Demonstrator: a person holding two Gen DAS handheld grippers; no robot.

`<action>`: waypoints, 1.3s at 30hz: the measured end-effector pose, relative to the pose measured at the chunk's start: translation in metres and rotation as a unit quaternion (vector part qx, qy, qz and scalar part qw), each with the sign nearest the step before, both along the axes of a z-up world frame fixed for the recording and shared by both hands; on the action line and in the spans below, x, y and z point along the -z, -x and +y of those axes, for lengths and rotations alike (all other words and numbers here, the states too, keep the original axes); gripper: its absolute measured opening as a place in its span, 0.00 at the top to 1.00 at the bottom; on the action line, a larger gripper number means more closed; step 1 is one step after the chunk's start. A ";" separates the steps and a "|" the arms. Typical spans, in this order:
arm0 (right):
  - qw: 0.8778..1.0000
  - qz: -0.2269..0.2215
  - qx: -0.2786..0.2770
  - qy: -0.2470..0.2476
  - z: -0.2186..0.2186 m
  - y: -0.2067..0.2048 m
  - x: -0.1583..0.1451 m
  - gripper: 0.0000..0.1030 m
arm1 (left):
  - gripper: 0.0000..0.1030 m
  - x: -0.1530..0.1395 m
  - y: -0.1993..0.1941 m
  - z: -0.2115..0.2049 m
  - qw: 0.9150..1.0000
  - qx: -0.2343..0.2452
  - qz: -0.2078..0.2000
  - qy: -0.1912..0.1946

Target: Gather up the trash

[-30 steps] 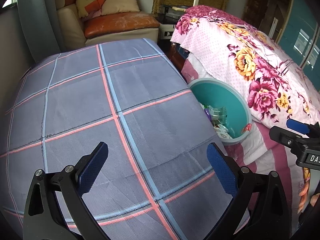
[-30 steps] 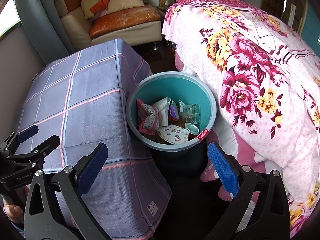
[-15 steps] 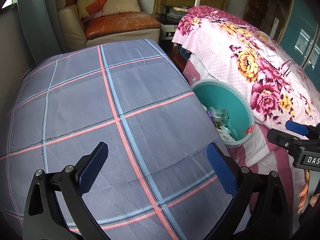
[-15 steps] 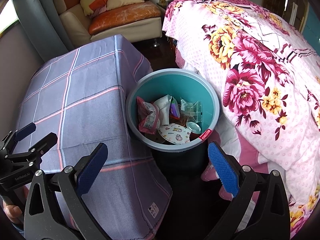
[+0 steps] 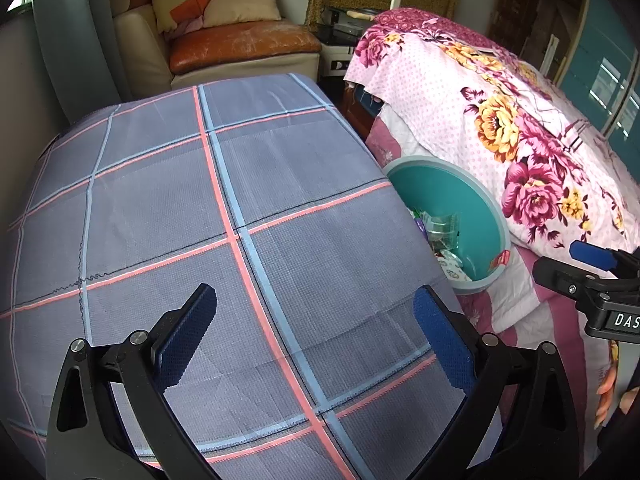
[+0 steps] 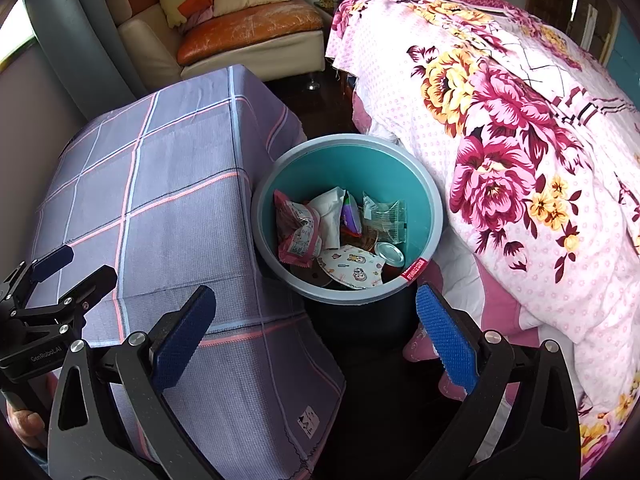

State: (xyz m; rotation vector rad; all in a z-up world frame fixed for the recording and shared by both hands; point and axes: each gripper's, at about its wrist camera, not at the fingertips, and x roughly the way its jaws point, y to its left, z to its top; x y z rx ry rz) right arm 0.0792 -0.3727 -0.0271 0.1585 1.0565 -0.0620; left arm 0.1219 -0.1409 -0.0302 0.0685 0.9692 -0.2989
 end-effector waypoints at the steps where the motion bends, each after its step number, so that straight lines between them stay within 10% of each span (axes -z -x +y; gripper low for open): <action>1: 1.000 0.001 0.000 0.000 0.000 -0.001 0.000 0.07 | 0.04 0.001 0.000 -0.001 1.000 0.000 0.000 0.000; 39: 1.000 -0.002 0.000 0.005 -0.001 0.003 -0.005 0.07 | 0.04 0.007 0.000 -0.002 1.000 -0.003 0.007 -0.007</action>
